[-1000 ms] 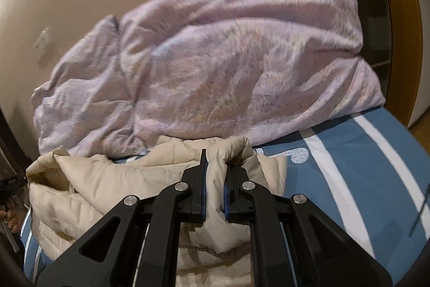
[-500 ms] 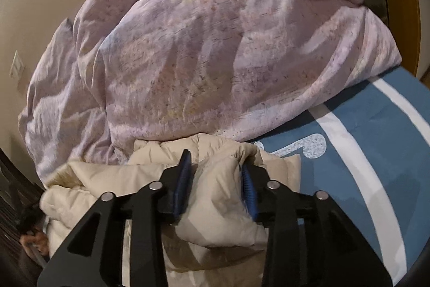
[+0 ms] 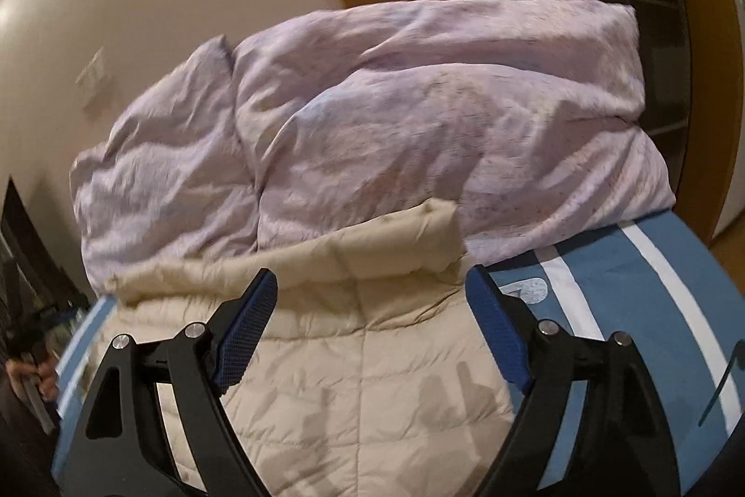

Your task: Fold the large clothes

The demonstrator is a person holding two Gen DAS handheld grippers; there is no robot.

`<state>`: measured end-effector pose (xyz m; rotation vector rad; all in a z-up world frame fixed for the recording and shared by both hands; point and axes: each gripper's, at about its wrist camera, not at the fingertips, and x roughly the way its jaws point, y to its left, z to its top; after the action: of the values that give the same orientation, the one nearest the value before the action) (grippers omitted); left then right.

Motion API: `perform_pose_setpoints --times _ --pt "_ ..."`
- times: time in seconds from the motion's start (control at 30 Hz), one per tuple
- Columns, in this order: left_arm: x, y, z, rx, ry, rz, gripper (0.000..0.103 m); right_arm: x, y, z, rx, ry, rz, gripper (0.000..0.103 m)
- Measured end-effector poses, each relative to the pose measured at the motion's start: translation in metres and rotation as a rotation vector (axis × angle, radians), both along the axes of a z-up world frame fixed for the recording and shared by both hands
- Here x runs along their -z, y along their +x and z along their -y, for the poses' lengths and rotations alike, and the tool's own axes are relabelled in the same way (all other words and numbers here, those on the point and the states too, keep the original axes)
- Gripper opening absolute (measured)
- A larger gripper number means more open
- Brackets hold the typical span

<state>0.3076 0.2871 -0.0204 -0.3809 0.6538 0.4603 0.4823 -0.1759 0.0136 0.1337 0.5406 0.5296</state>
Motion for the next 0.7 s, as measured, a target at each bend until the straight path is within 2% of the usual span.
perform_pose_setpoints --times 0.2,0.33,0.47,0.57,0.7 --pt "0.014 0.024 0.026 0.029 0.055 -0.048 0.073 0.016 0.005 -0.049 -0.020 -0.156 0.021 0.083" --pt "0.022 0.054 0.041 0.023 0.155 -0.085 0.073 0.036 0.029 -0.074 -0.006 -0.231 -0.013 0.076" --pt "0.031 0.078 0.049 0.006 0.230 -0.114 0.073 0.049 0.052 -0.081 0.033 -0.259 -0.037 0.076" --pt "0.042 0.090 0.045 -0.008 0.235 -0.144 0.073 0.059 0.069 -0.075 0.083 -0.258 -0.078 0.076" --pt "0.061 0.094 0.032 -0.037 0.177 -0.160 0.075 0.086 0.084 -0.059 0.133 -0.238 -0.174 0.074"
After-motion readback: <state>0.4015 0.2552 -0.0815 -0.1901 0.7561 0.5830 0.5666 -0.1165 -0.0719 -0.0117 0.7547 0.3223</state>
